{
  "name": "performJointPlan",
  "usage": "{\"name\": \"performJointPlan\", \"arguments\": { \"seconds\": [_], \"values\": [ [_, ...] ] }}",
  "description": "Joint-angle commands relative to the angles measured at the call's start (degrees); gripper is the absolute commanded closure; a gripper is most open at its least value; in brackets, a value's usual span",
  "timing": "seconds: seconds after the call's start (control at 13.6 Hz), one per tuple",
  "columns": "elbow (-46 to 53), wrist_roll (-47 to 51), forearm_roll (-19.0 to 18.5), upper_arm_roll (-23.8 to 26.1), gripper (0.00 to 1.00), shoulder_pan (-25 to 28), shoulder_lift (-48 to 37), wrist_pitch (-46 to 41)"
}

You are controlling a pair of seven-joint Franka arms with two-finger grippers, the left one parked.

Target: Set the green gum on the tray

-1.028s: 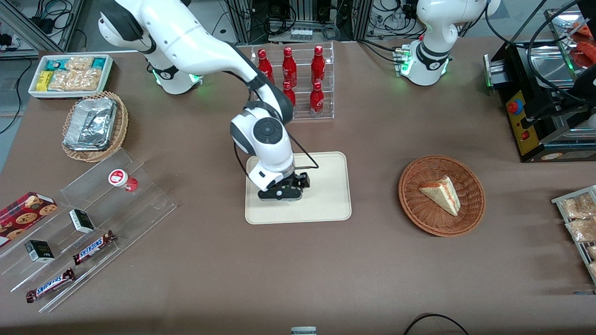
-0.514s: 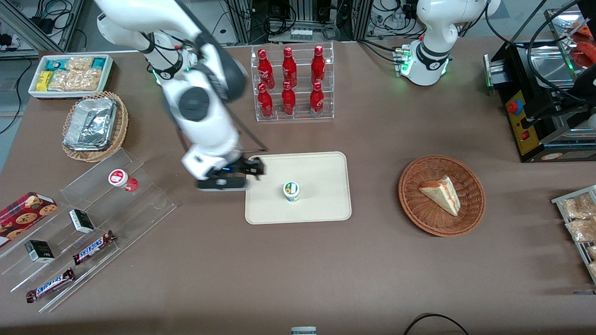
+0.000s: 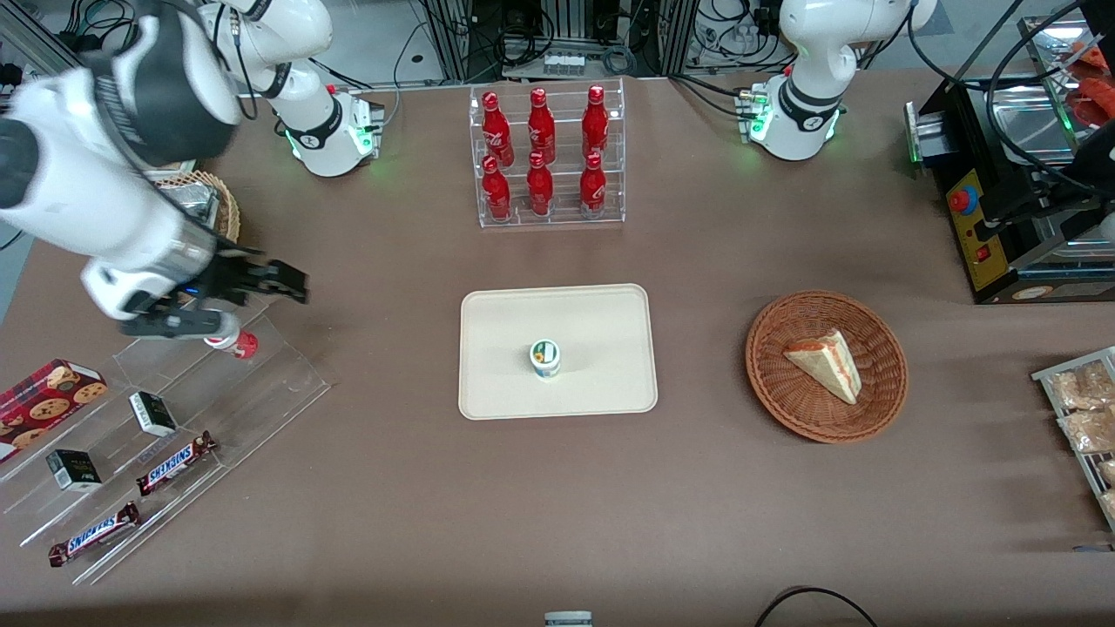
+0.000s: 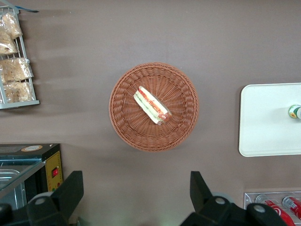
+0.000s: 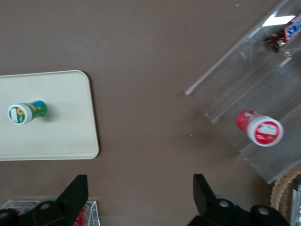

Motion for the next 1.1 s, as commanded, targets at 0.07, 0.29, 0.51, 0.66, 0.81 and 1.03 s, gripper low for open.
{"name": "performJointPlan", "arguments": {
  "seconds": [0.07, 0.29, 0.51, 0.66, 0.81, 1.03],
  "values": [
    [6.3, -1.0, -2.4, 0.4, 0.01, -6.2, -0.4, -6.9],
    [9.8, -4.8, -4.1, -1.0, 0.01, -7.9, -0.3, -10.3],
    [11.4, -7.9, -4.8, -2.8, 0.01, -8.7, 0.0, -10.4],
    [12.4, -8.8, -4.5, -3.0, 0.01, -9.8, 0.2, -10.6],
    [13.5, -9.6, -4.5, -3.1, 0.01, -9.8, 1.2, -10.8],
    [13.9, -9.9, -4.7, -3.2, 0.01, -9.9, 1.3, -11.3]
  ]
}}
